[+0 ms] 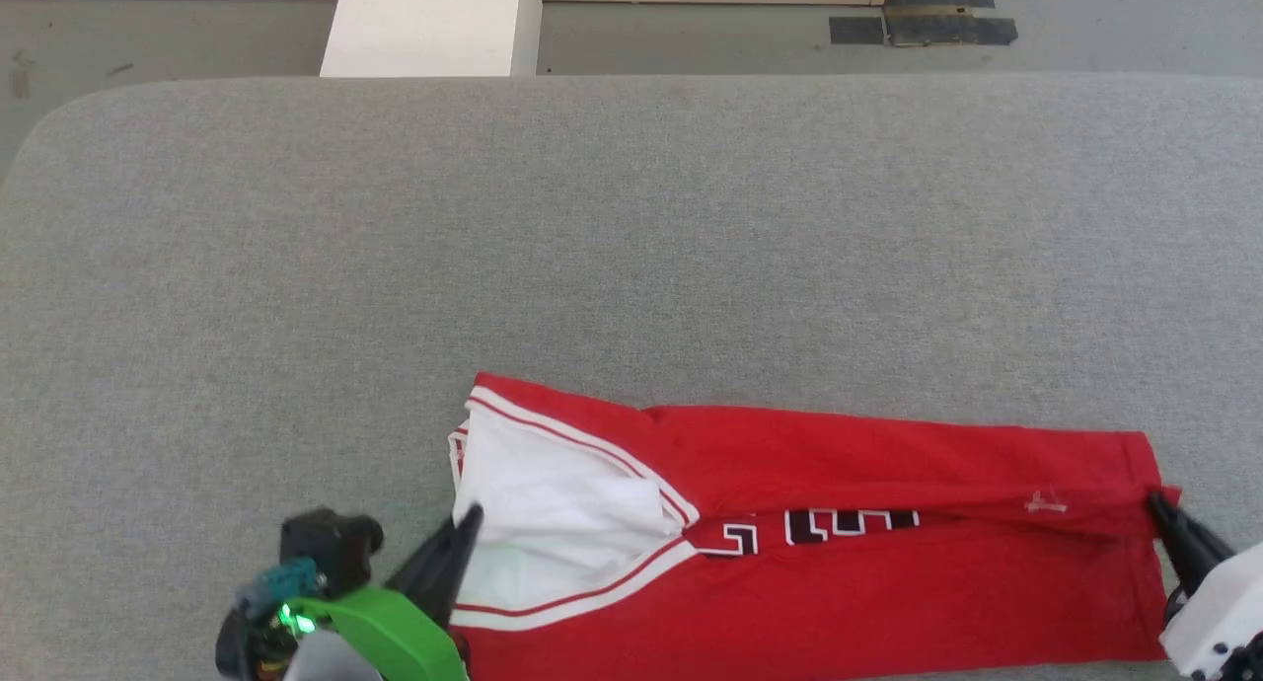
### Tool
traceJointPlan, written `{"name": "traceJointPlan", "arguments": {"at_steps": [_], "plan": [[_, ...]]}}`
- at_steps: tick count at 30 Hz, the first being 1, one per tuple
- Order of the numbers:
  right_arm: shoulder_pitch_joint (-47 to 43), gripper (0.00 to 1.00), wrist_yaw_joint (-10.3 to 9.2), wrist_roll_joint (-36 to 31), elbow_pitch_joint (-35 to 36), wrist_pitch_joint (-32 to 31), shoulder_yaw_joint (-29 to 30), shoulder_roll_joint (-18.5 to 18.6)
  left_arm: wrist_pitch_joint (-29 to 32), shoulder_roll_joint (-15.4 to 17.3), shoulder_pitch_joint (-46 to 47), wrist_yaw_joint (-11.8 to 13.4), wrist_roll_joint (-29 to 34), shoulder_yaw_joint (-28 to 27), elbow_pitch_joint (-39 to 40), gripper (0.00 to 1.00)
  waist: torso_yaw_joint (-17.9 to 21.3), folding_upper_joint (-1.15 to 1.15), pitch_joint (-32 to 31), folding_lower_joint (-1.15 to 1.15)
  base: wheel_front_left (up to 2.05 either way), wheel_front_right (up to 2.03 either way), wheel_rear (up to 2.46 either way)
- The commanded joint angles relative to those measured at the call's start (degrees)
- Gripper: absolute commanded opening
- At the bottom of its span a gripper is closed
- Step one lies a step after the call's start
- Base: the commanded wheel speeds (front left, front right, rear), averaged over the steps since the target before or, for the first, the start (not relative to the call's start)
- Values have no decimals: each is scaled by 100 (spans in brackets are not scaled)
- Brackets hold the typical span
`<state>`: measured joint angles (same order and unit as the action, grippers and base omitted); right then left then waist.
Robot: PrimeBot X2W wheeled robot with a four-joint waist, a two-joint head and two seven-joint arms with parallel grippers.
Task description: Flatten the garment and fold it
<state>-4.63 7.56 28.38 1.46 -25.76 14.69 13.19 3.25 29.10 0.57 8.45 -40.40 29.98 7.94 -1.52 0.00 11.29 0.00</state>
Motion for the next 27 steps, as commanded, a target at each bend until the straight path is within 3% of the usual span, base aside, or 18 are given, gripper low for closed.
{"name": "traceJointPlan", "arguments": {"at_steps": [1, 2, 3, 4, 10, 14, 17, 21, 27], "plan": [[-70, 0, -8, -46, -81, 55, 2, -59, -10, -44, -82, 24, 23, 38, -108, 0, -3, 0, -28, 0, 0, 0, 0], [-79, 28, -8, -86, -130, 81, 14, -75, -8, -70, -92, 28, 19, 62, -187, 0, -1, 0, -38, 0, 0, 0, 0], [-81, 100, -8, -152, -198, 108, 17, -87, -5, -81, -86, 25, 50, 103, -291, 54, 3, 0, -59, 0, 0, 0, 0], [-75, 100, -8, -193, -252, 121, 11, -99, -26, -98, -71, 27, 77, 122, -366, 100, 6, 0, -82, 0, 0, 0, 0], [14, 100, -8, -179, -298, 146, -76, -52, -342, -301, -21, 140, -9, -57, -564, 100, 47, 0, -245, 0, 0, 0, 0], [61, 100, -8, -49, -28, 65, 57, -36, -1059, -442, -118, 527, 34, -550, -354, 100, 110, 0, -324, 0, 0, 0, 0], [62, 100, -8, -124, 97, -51, 272, -85, -1583, -515, -248, 889, 318, -848, -104, 100, 124, 0, -325, 0, 0, 0, 0], [31, 100, -8, -387, 24, -318, 525, -203, -1787, -614, -359, 1291, 947, -1035, 236, 100, 55, 0, -202, 0, 0, 0, 0], [51, 100, -8, -616, -274, -721, 567, -412, -1821, -880, -439, 1466, 1538, -1038, 459, 100, -142, 0, 43, 0, 0, 0, 0]]}}
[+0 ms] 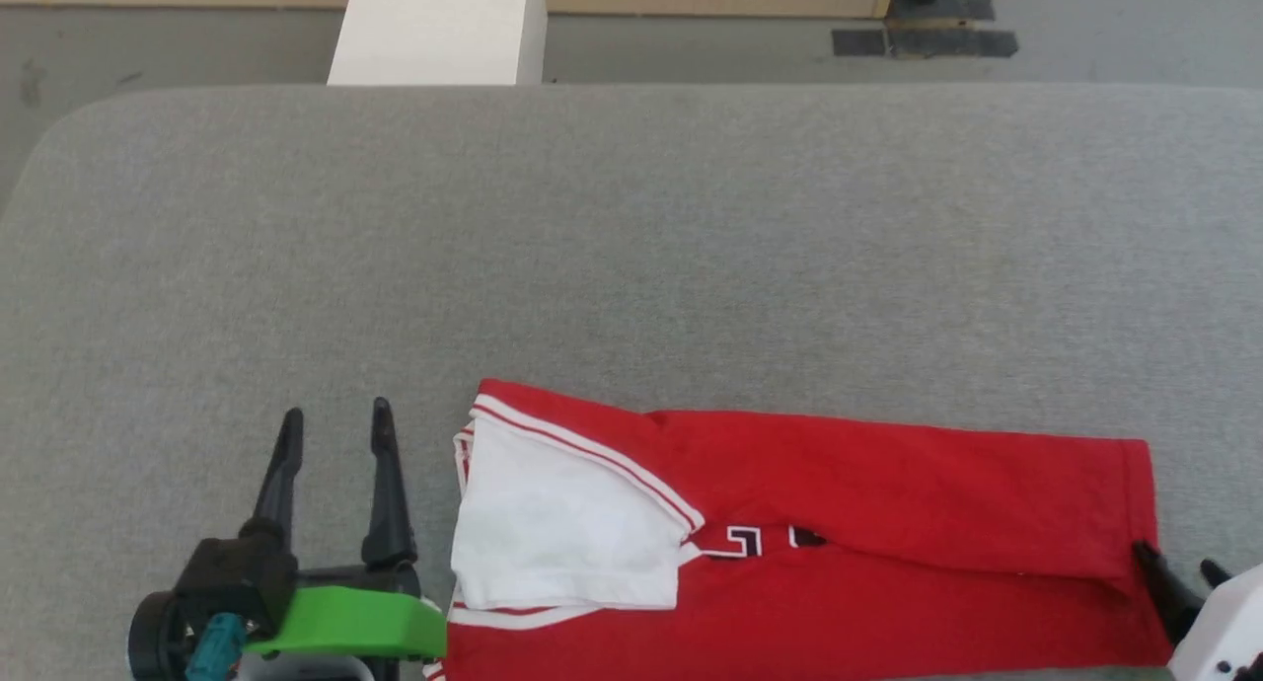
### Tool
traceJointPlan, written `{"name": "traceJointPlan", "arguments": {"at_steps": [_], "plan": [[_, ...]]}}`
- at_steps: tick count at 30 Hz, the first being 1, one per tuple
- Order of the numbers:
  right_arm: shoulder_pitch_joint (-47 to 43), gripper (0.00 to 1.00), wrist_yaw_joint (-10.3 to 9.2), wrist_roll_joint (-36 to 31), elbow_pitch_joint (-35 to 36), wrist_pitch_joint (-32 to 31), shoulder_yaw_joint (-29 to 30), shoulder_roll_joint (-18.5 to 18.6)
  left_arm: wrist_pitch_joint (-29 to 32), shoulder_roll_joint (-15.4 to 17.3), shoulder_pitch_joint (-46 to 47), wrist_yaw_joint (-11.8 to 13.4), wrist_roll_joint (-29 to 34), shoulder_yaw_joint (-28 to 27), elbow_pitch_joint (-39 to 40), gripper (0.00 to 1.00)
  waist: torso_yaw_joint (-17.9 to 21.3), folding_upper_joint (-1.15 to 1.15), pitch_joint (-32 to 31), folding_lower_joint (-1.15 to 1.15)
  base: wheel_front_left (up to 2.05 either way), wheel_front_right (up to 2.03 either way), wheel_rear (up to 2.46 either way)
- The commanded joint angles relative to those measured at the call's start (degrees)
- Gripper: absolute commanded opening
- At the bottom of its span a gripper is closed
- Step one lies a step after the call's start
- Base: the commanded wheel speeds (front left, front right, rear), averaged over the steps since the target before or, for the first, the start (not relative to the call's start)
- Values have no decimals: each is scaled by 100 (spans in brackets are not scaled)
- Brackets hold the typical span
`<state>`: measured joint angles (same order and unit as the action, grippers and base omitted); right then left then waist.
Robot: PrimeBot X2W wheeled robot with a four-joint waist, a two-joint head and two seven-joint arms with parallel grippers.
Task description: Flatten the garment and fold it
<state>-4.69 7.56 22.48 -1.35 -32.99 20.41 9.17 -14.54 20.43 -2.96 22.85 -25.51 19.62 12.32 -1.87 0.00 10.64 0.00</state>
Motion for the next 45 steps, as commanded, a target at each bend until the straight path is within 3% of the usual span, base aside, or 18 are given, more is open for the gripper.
{"name": "traceJointPlan", "arguments": {"at_steps": [1, 3, 4, 5, 6, 14, 26, 32, 38, 45], "plan": [[76, 100, -8, -49, -74, -51, 6, -42, -43, -58, -84, 18, 112, 16, 29, 100, -148, 0, 150, 0, 0, 0, 0], [102, 100, -8, -79, -246, -186, 11, -85, -44, -121, -61, -20, 194, 53, 15, 100, -216, 0, 205, 0, 0, 0, 0], [129, 81, -8, -71, -349, -265, 72, -131, -44, -142, -40, -39, 233, 70, -8, 100, -251, 0, 221, 0, 0, 0, 0], [150, 22, -8, -78, -410, -315, 112, -152, -44, -149, -21, -58, 262, 87, -34, 100, -281, 0, 228, 0, 0, 0, 0], [176, 0, -8, -103, -463, -364, 136, -161, -44, -150, 7, -75, 297, 95, -64, 100, -306, 0, 230, 0, 0, 0, 0], [396, 0, -8, -14, -394, -501, 248, -156, -45, -191, 10, -81, 348, 16, -141, 100, -283, 0, 78, 0, 0, 0, 0], [666, 0, -8, -377, -202, -465, 1204, 413, -45, -222, -89, -133, 265, 33, -227, 100, -120, 0, -132, 0, 0, 0, 0], [487, 0, -8, 89, 489, -797, 525, 308, -45, -271, -141, -156, 199, 61, -280, 100, -109, 0, -216, 0, 0, 0, 0], [216, 0, -8, 600, 1505, -1553, -850, 20, -45, -332, -139, -273, 92, 112, -399, 100, -233, 0, -347, 0, 0, 0, 0], [398, 0, -8, 795, 1913, -1897, -2053, -108, -46, -330, -158, -329, 42, 111, -434, 100, -447, 0, -365, 0, 0, 0, 0]]}}
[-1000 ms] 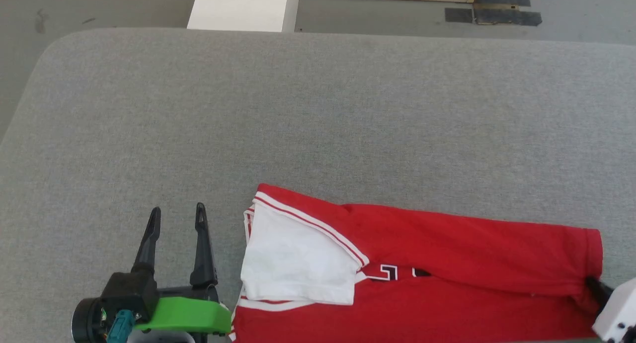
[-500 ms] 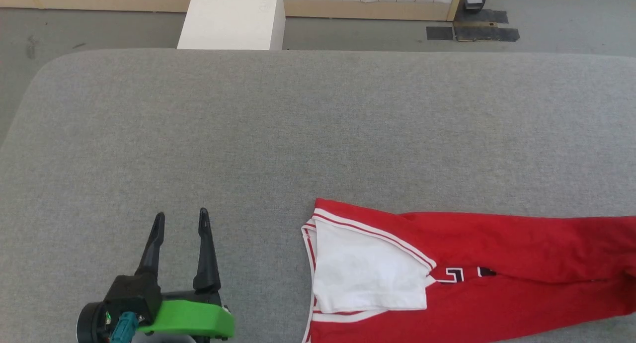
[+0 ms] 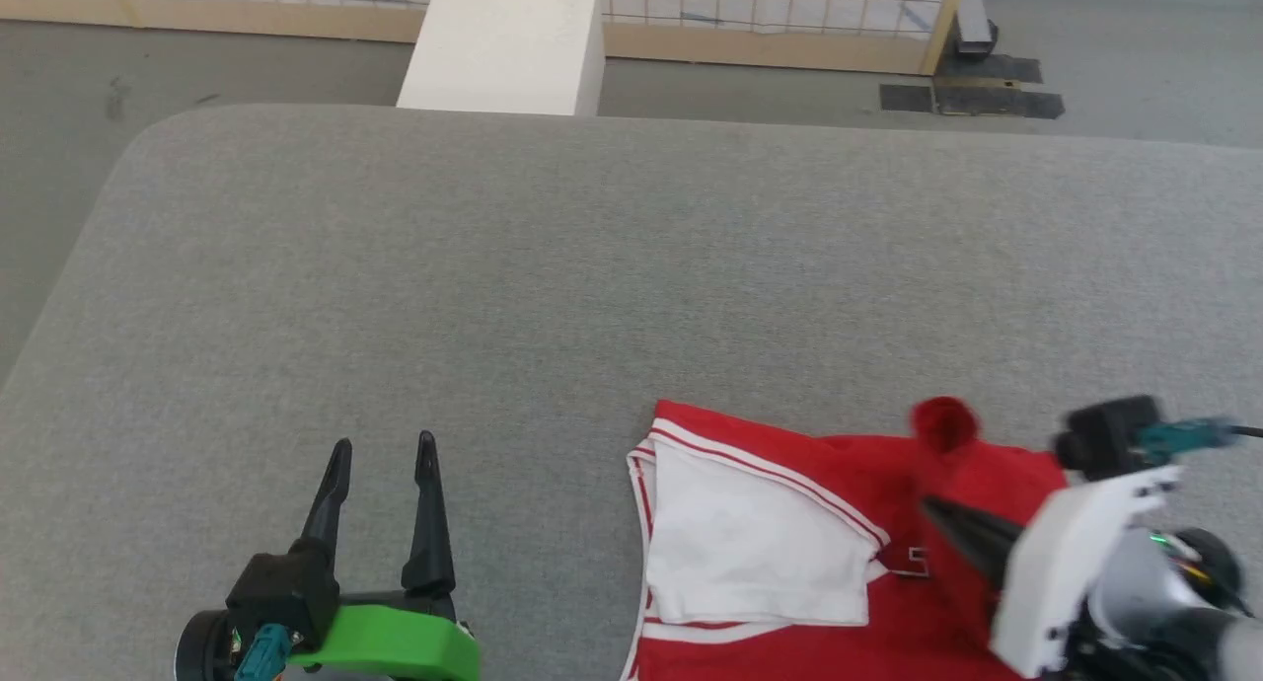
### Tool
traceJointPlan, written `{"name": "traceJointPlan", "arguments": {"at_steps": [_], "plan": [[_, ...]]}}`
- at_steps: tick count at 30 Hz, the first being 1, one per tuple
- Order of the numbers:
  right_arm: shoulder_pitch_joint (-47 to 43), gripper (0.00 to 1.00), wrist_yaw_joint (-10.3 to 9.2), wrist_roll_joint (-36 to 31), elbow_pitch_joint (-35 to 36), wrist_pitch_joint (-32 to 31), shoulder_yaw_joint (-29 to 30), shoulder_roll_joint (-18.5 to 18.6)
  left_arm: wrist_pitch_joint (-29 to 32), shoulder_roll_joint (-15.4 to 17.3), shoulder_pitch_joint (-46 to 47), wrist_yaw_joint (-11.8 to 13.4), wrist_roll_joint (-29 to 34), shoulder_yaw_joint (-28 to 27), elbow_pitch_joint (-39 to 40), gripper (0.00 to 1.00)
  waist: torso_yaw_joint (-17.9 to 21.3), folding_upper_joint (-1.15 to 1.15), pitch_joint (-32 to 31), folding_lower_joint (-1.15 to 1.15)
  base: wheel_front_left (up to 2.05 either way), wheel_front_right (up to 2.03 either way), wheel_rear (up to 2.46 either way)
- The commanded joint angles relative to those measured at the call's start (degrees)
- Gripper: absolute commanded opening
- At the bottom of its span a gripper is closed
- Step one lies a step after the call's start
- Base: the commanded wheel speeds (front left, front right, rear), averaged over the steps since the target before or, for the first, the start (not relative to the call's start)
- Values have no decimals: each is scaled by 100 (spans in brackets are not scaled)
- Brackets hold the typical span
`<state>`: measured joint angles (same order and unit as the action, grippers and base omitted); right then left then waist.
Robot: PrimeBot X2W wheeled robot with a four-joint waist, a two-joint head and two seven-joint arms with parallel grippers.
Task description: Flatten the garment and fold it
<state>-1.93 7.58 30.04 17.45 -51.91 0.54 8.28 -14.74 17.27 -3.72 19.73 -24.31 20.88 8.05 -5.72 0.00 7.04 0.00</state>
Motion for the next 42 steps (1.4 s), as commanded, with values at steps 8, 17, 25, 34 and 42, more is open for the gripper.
{"name": "traceJointPlan", "arguments": {"at_steps": [8, 17, 25, 34, 42], "plan": [[772, 0, -9, -84, -466, 194, -1187, -154, -22, -71, -35, -72, -100, 66, -69, 100, -276, 0, 11, 0, 0, 0, 0], [1493, 0, -9, -496, -1833, 753, -1820, -457, -22, -141, 30, -86, -129, 81, -156, 100, -386, 0, 45, 0, 0, 0, 0], [1977, 78, -9, -784, -3338, 1230, -2343, -537, -23, -218, 98, -117, -156, 100, -246, 100, -393, 0, 11, 0, 0, 0, 0], [2292, 100, -9, -315, -3474, 1867, -2503, -539, -24, -222, 45, -122, -191, 83, -285, 100, -198, 0, -50, 0, 0, 0, 0], [1356, 100, -9, -821, -2075, 2104, -972, 13, -24, -157, 19, -93, -105, 90, -142, 100, -22, 0, 30, 0, 0, 0, 0]]}}
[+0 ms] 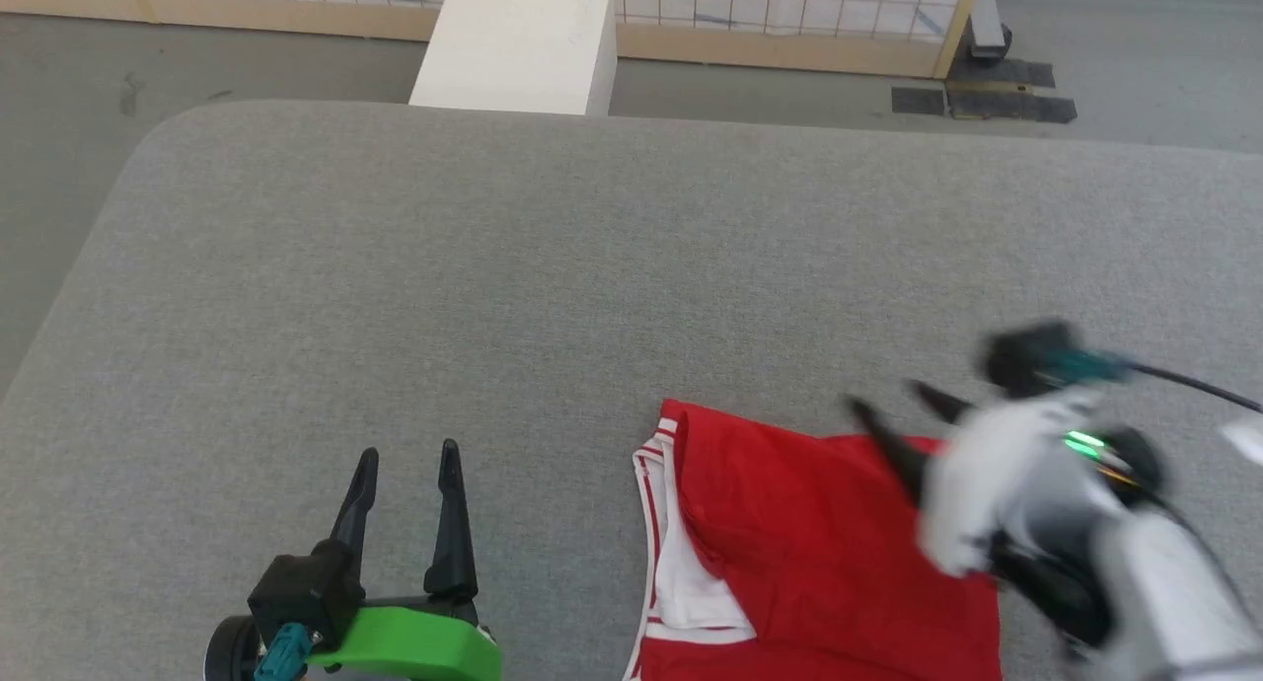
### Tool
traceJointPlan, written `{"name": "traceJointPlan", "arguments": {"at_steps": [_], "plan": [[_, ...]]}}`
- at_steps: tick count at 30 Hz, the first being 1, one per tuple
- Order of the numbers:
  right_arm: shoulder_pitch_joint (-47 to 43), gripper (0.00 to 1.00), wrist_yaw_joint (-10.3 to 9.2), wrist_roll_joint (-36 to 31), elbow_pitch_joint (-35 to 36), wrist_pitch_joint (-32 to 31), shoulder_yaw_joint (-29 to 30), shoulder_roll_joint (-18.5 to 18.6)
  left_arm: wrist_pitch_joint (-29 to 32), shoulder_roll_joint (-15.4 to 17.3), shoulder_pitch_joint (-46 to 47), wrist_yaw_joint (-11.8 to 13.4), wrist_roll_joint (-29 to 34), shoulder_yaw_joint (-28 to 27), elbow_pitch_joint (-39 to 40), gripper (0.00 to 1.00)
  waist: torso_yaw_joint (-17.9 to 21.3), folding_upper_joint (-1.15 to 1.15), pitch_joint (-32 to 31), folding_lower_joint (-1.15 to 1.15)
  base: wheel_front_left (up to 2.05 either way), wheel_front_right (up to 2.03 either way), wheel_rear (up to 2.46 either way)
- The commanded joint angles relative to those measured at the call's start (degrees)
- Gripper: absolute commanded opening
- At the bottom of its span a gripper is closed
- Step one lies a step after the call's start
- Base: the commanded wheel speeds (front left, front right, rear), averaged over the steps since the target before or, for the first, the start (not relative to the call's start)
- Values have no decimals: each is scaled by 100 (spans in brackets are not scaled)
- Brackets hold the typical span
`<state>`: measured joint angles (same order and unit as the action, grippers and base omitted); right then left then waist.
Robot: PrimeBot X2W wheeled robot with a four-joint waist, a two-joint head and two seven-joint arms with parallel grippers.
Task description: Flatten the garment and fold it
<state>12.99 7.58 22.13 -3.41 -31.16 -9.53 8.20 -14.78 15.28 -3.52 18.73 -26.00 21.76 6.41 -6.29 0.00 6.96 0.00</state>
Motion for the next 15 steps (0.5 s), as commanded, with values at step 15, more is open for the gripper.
{"name": "traceJointPlan", "arguments": {"at_steps": [15], "plan": [[-1710, 100, -9, -381, 347, 79, 1613, -487, 11, 141, 188, -29, 240, 40, 290, 100, 75, 0, 235, 0, 0, 0, 0]]}}
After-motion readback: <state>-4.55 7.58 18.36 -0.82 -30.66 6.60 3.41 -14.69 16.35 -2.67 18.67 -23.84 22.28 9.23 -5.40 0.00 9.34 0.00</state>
